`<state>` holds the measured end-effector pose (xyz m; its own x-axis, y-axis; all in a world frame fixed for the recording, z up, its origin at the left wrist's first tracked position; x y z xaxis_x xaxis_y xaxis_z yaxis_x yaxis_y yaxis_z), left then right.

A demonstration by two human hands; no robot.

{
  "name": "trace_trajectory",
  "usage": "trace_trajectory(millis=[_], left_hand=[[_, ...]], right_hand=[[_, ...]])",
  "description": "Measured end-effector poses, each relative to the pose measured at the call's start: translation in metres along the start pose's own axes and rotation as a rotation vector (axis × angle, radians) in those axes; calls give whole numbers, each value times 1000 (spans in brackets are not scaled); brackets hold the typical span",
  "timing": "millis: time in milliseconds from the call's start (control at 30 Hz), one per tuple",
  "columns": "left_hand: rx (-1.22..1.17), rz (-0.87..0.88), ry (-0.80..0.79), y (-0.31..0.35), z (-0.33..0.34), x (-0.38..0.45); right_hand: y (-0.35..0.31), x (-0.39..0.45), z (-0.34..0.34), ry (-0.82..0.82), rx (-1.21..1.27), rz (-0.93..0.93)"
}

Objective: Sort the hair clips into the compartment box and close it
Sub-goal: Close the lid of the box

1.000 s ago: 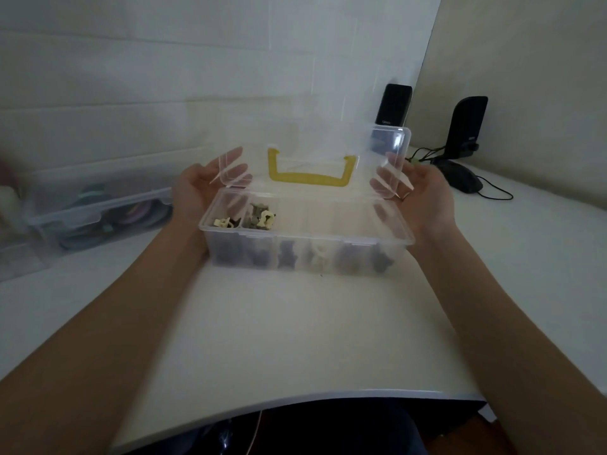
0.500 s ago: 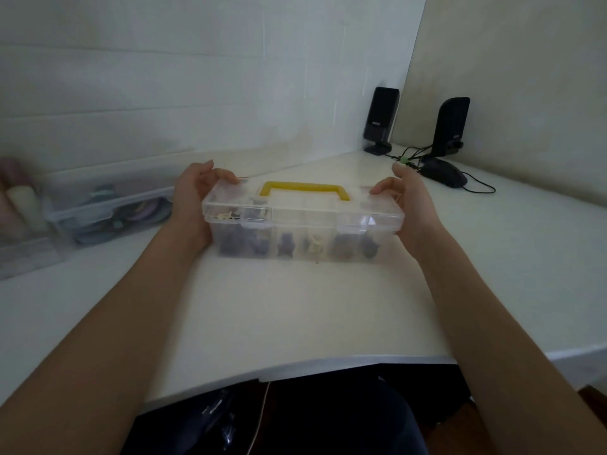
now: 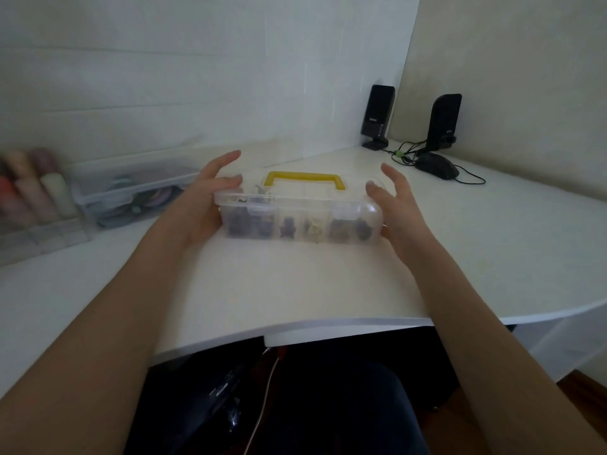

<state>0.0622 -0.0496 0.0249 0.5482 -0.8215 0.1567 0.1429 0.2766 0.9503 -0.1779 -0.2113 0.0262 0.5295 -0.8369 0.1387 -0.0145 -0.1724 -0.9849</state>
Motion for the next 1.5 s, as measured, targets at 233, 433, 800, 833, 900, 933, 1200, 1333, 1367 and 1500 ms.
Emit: trace_trajectory(millis=[233, 433, 800, 833, 900, 933, 1200, 1333, 1367, 1500], left_hand=[[236, -7, 106, 5, 11, -20], [598, 162, 89, 2, 13, -38], [770, 274, 202, -1, 9, -41], [785, 281, 217, -1, 9, -40], [801, 300, 237, 0, 9, -42], [802, 308, 241, 0, 10, -42], [841, 290, 304, 3, 16, -46], [1038, 352, 361, 4, 23, -39], [1105, 382, 364, 4, 27, -36], [1368, 460, 308, -1, 44, -19]], right_hand=[[-15, -15, 1, 93, -153, -120], [2, -25, 4, -9, -204, -138], [2, -21, 3, 104, -310, -189], [2, -21, 3, 112, -315, -200], [1, -21, 4, 112, -320, -213], [0, -21, 4, 110, -319, -217], [1, -16, 11, 80, -347, -251], [-1, -5, 12, 153, -357, -287], [-1, -2, 12, 174, -364, -299], [2, 13, 5, 225, -382, -270]])
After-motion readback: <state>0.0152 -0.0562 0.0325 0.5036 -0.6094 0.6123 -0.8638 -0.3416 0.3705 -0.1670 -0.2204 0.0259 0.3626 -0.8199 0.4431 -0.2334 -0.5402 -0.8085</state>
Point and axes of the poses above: each hand's wrist, its own x-axis towards the middle knuckle, its own z-axis out of the palm, y = z × x, the point moved 5 cm from there along x, towards the middle knuckle
